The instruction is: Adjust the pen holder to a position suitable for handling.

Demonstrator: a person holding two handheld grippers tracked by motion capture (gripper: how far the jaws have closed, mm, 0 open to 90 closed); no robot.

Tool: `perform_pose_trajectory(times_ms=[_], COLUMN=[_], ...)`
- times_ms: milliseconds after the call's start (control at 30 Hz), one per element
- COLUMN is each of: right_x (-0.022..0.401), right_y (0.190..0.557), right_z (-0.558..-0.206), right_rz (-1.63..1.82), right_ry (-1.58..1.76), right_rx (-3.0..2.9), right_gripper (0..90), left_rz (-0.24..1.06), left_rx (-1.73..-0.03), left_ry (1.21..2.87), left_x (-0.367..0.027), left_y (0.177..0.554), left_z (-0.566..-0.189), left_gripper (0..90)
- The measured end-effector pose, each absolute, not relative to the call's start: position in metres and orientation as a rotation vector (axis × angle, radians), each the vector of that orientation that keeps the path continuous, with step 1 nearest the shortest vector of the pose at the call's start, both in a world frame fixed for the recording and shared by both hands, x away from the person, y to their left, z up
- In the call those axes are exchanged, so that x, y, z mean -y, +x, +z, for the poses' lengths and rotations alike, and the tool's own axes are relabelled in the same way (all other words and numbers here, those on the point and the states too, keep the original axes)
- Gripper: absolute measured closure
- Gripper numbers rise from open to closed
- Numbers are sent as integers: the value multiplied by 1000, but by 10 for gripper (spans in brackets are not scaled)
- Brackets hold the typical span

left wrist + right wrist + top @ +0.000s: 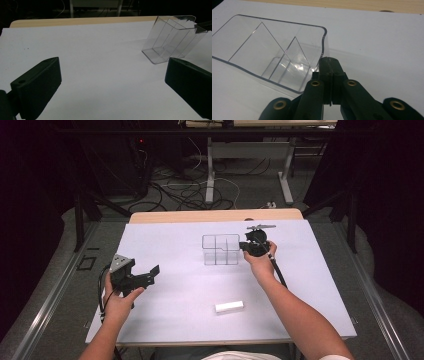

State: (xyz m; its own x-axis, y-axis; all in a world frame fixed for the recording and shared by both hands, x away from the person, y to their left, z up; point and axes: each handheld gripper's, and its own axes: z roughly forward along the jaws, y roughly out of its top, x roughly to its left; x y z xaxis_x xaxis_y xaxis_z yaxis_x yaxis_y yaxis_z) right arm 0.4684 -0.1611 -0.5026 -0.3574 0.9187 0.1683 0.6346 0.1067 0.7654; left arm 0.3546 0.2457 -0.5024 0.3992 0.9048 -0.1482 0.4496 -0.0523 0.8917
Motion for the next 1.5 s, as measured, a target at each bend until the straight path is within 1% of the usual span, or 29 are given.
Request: perform_pose_trajectory(times_ms=[267, 467, 733, 767, 800, 833, 933, 967, 1000, 1200, 1333, 1400, 1500], right_x=[147, 150, 151, 151, 152, 153, 154, 154, 154, 153, 155, 155, 157], right_y=[467, 467, 455, 455, 452, 451, 446, 445, 443, 432, 425, 422, 418], right_z=[-508, -506, -494, -494, -491, -490, -487, -487, -486, -485, -485, -485, -486], right_rz=[1109, 1111, 1110, 1110, 1116, 1126, 1151, 1156, 1157, 1194, 1194, 1222, 1216], right_ry=[1490, 1468, 1368, 1368, 1369, 1365, 1351, 1339, 1323, 1224, 1185, 1142, 1077], right_rx=[-2080, -2079, -2065, -2065, -2070, -2066, -2083, -2091, -2099, -2153, -2197, -2187, -2190], right_gripper=[900, 851, 706, 706, 660, 639, 600, 600, 576, 528, 479, 432, 420], left_rz=[574, 575, 576, 575, 575, 572, 571, 570, 571, 573, 569, 569, 569], left_rx=[-1209, -1208, -1209, -1209, -1209, -1211, -1210, -1212, -1212, -1212, -1216, -1215, -1215], left_ry=[1671, 1678, 1676, 1676, 1677, 1678, 1679, 1679, 1679, 1679, 1681, 1683, 1681], left_x=[-246, -247, -247, -247, -247, -247, -247, -247, -247, -247, -247, -247, -246], left_y=[355, 354, 354, 354, 354, 354, 355, 354, 355, 355, 355, 355, 355], left_z=[-503, -503, -503, -503, -503, -503, -503, -503, -503, -504, -504, -504, -505], left_gripper=[4, 4, 4, 4, 4, 4, 4, 4, 4, 5, 4, 4, 5])
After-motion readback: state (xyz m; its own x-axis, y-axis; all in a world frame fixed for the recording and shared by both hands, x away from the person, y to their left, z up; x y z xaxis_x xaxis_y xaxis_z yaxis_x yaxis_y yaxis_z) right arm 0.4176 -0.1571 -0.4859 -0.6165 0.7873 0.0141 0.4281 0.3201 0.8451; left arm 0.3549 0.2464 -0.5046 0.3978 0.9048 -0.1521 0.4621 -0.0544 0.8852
